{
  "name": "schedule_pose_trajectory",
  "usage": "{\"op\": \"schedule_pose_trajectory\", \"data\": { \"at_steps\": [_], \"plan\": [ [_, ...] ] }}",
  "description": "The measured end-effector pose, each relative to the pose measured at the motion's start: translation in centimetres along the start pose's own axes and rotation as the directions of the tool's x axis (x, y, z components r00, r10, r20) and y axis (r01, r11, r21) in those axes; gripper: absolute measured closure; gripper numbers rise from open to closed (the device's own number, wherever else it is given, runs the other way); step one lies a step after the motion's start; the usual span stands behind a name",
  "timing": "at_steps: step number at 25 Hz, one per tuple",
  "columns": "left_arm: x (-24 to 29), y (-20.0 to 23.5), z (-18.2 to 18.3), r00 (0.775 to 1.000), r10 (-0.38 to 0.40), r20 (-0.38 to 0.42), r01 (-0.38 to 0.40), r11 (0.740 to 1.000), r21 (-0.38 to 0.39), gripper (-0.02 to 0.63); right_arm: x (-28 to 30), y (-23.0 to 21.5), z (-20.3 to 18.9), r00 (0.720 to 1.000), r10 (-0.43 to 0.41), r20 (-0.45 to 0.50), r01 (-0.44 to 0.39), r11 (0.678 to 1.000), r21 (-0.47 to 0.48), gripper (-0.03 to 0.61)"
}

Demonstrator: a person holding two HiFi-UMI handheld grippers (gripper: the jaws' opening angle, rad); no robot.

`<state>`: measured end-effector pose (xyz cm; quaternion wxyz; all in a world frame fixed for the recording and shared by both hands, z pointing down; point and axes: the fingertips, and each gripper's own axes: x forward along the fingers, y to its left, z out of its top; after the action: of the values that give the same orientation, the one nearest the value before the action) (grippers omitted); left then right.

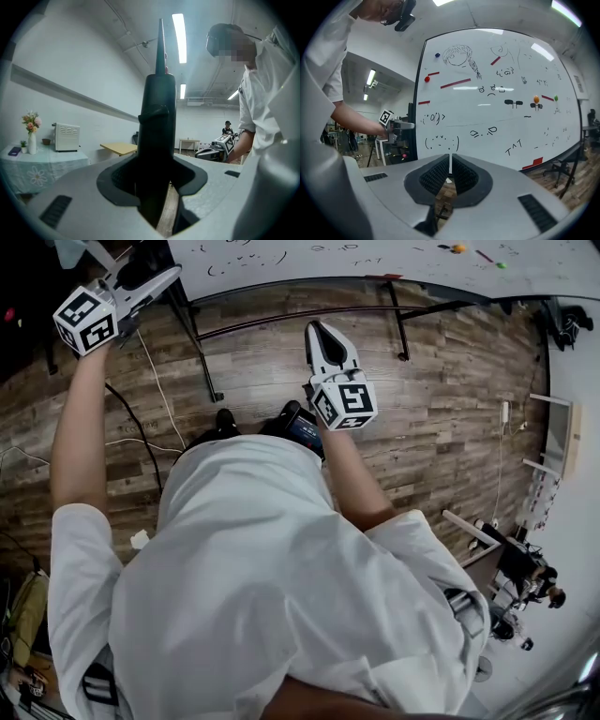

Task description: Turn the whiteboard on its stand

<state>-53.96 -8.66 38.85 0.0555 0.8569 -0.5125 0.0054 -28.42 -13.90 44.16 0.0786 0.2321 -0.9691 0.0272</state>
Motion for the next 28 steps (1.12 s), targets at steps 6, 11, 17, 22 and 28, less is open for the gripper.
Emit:
{"op": "schedule_pose_trajectory", "data": {
  "at_steps": [6, 11, 17, 22, 28],
  "plan": [
    [-0.2, -0.4, 0.6, 1.000, 0.024, -0.002, -0.024, 1.000, 0.001, 0.425, 1.0, 1.9, 1.5, 0.999, 0.049, 0.007, -0.049, 0.998, -0.044, 0.563],
    [-0.4, -0.7, 1.0, 0.999, 0.047, 0.008, -0.047, 0.999, -0.010, 0.425, 1.3, 4.2, 2.6, 0.992, 0.123, 0.016, -0.122, 0.991, -0.062, 0.563],
    [-0.5, -0.5, 1.0, 0.997, 0.074, 0.022, -0.073, 0.997, -0.017, 0.425, 0.4, 4.8, 2.2, 0.987, 0.163, 0.000, -0.163, 0.985, -0.058, 0.563],
    [-1.1, -0.1, 1.2, 0.993, 0.103, 0.056, -0.101, 0.994, -0.033, 0.425, -1.0, 3.6, 1.9, 0.988, 0.156, -0.008, -0.156, 0.986, -0.063, 0.563],
    [-2.9, 2.6, -0.7, 0.973, 0.212, 0.093, -0.212, 0.977, -0.014, 0.411, -0.7, 1.2, 1.4, 0.990, 0.140, 0.028, -0.137, 0.988, -0.073, 0.553]
  ]
}}
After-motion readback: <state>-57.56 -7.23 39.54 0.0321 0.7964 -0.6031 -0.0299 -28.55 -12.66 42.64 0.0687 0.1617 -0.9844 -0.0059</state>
